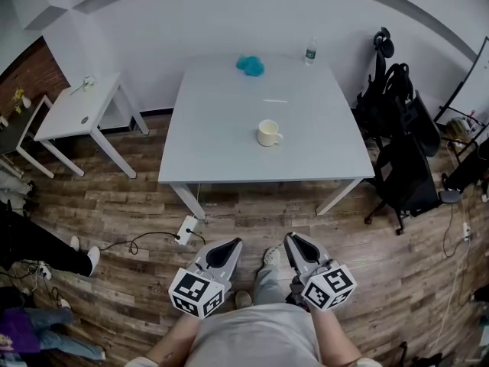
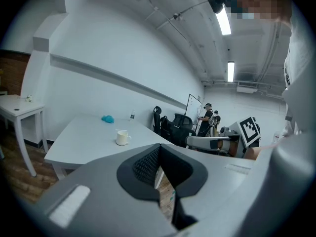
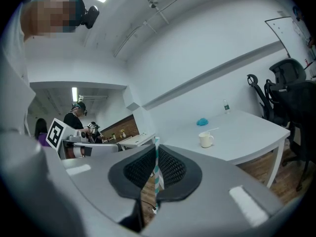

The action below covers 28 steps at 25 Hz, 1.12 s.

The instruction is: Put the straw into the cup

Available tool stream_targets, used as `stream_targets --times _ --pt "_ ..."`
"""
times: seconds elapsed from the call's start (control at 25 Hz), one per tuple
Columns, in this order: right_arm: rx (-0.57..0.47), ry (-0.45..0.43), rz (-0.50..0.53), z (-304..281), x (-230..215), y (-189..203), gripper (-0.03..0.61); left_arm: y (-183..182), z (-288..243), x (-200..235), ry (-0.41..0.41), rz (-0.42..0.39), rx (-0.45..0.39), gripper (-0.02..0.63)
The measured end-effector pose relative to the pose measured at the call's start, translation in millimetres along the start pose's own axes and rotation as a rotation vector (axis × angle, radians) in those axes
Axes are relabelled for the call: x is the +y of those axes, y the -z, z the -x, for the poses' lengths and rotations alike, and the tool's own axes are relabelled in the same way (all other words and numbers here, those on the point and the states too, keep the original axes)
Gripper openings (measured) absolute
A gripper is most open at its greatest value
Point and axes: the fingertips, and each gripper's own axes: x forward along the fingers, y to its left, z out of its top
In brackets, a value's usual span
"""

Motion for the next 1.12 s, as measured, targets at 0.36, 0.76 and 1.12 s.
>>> stream_targets --times 0.36,0.76,1.12 --pt "0.009 -0.041 0.003 -45 -32 -19 0.023 -14 -41 35 -0.033 0.011 -0.001 0.018" --pt "0.015 -0.058 0.006 -101 -85 -56 0.023 -42 -103 75 -0.05 0.026 -0.008 0.018" --pt "0.013 -0.092 0.019 -138 -133 -90 0.023 -67 -159 95 -0.077 0.028 -0.024 0.018"
